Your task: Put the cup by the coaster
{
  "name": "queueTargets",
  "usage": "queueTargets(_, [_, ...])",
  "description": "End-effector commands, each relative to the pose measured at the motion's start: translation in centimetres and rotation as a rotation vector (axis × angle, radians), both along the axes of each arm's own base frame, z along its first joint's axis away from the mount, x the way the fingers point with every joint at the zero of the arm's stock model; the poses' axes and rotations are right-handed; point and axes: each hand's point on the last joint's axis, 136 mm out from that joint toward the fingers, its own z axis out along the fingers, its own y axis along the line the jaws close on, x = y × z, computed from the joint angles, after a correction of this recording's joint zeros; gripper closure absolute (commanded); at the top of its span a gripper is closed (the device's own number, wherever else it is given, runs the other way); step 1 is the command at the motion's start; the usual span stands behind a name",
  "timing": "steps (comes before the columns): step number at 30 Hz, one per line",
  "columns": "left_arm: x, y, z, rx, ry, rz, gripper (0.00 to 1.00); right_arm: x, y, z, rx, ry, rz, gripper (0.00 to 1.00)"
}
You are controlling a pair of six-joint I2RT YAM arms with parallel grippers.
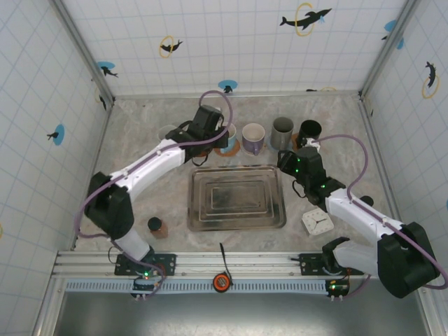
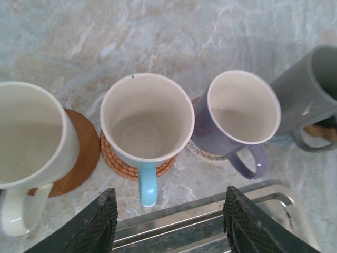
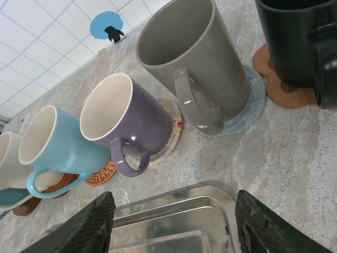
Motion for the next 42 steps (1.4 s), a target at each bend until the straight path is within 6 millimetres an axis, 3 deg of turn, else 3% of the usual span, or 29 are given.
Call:
queueTargets(1, [-0.3,1.1,3.5,-0.048,-0.097,0.021,0.43,0.8,0.2,3.2,0.029,-0.070,-0.002,0.38])
queueTargets(7, [-2.4,2.7,7.0,-0.108,-0.193,0.015,0.40,0.4,0.0,3.7,0.032,-0.075,-0.003,0.37])
queueTargets(13, [-4.7,5.1,8.0,-0.143,-0.247,0.046,0.35,-0.4,-0.5,4.7,0.021,-0.081,-0.002,0.37])
queueTargets(18, [-6.4,8.4,9.0,-0.120,-0.320,0.121,0.29,-1.7,-2.3,5.8,-0.023,-0.105,-0.041,0.34])
queueTargets(20, [-7.0,10.0,9.2,-0.103,-0.353,0.161,0.23,-2.3,-3.1,6.4,-0.037,-0.126,-0.056,0.29])
queueTargets(27, [-8.6,16.1,8.5,0.018,-0.431,0.367,0.04,-4.4,-6.3,7.8,-0.135,-0.164,-0.103,0.11])
queueTargets(30, [-9.1,18.0,7.9,0.082,-0.457,0.425,0.03,-5.2,-8.3,8.1,-0.205,-0.174,-0.141,0.00])
queueTargets(36, [-9.2,20.7,6.4,0.149,-0.509,0.518,0.03,-6.9,-12.4,8.6,-0.332,-0.216,-0.247,0.00])
queueTargets(42, [-9.0,23.1,5.0,0.134,-0.548,0.596,0.03,-8.1,-15.0,7.2,-0.403,-0.273,-0.342,0.00])
